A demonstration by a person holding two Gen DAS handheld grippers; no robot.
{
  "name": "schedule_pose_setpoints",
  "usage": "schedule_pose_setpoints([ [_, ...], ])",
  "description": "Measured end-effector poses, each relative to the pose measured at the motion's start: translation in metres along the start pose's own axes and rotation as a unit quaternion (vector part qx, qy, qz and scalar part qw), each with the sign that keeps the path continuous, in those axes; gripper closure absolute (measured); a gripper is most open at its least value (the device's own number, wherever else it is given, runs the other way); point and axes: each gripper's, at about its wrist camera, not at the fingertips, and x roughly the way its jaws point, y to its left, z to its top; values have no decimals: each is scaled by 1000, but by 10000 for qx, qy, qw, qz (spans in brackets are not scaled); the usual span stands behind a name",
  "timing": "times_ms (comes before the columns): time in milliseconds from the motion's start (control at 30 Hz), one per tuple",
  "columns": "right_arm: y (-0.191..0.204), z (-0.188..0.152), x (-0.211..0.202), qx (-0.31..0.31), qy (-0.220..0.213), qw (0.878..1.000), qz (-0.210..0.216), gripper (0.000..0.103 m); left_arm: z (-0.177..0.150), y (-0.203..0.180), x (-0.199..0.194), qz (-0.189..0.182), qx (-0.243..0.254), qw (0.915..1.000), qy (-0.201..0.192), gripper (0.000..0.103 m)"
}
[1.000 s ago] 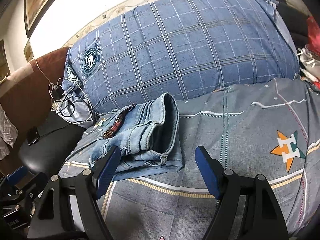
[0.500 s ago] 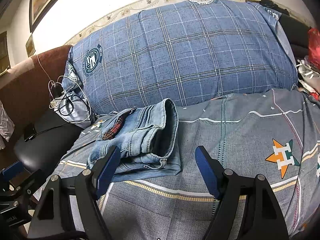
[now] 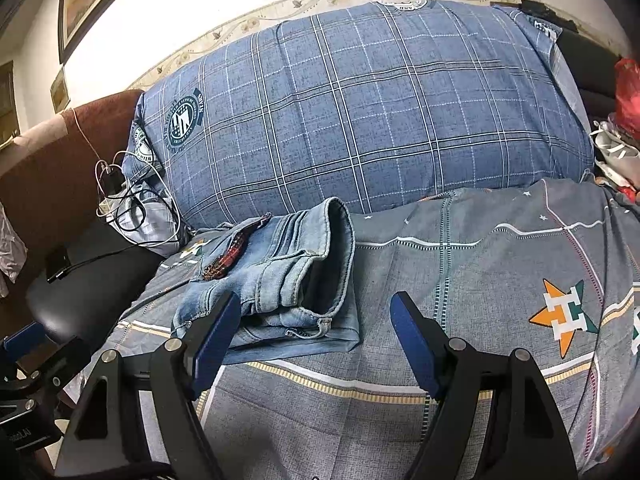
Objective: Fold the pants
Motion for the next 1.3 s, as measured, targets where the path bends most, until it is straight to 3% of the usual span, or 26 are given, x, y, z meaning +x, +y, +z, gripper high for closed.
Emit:
schedule_pose_setpoints([
  [1300,-11,4,-4,165,-108,9998,-17,25,2,-9,4,-59,74,10000,15,1],
])
